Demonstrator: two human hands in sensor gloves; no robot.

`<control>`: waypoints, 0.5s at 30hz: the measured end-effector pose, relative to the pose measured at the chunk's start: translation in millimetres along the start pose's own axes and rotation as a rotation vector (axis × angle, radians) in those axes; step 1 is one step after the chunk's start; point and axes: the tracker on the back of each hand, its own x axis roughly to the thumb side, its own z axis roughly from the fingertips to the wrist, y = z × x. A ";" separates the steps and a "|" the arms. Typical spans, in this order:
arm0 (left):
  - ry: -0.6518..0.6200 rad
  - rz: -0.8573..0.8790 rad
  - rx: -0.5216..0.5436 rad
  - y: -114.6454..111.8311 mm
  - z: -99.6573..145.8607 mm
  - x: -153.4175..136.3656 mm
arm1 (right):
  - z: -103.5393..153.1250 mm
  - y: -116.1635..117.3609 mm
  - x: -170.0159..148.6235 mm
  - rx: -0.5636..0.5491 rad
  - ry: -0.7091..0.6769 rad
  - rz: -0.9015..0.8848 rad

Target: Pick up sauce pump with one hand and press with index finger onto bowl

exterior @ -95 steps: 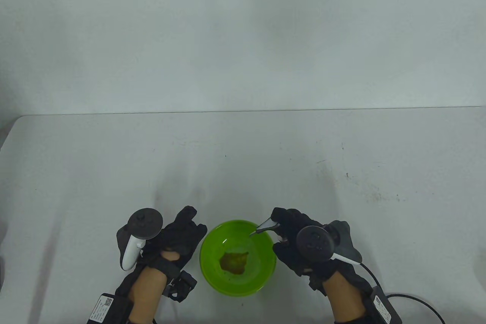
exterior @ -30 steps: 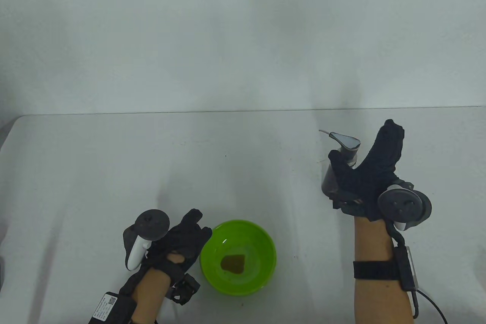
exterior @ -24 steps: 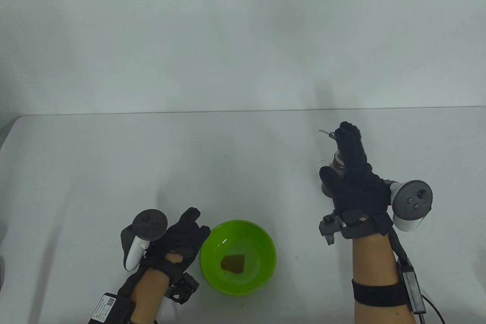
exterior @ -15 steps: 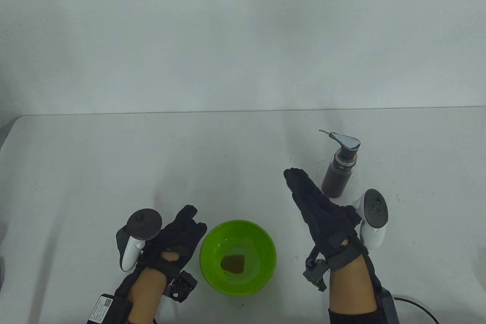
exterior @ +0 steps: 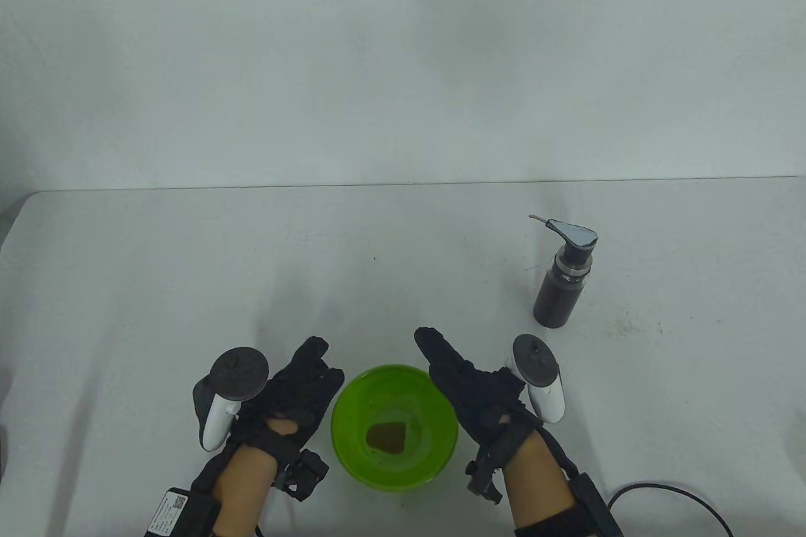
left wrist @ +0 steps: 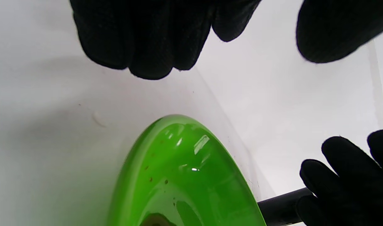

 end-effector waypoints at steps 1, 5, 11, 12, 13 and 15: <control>-0.001 -0.001 0.000 0.0 0.0 0.1 | 1.2 -1.2 0.6 -0.004 -0.006 -0.009; -0.034 0.004 0.026 1.9 -0.7 0.0 | 6.8 -5.8 3.6 -0.031 -0.038 -0.031; -0.373 0.223 0.012 -1.2 3.7 12.5 | 7.9 -6.4 4.2 -0.042 -0.049 -0.031; -0.439 0.243 -0.014 -2.8 5.6 16.6 | 7.4 -6.3 3.6 -0.041 -0.047 -0.012; -0.476 0.251 -0.035 -4.0 6.7 18.7 | 7.3 -6.3 3.2 -0.042 -0.044 -0.007; -0.527 0.266 -0.117 -8.1 8.2 23.2 | 7.1 -6.0 2.2 -0.049 -0.042 -0.001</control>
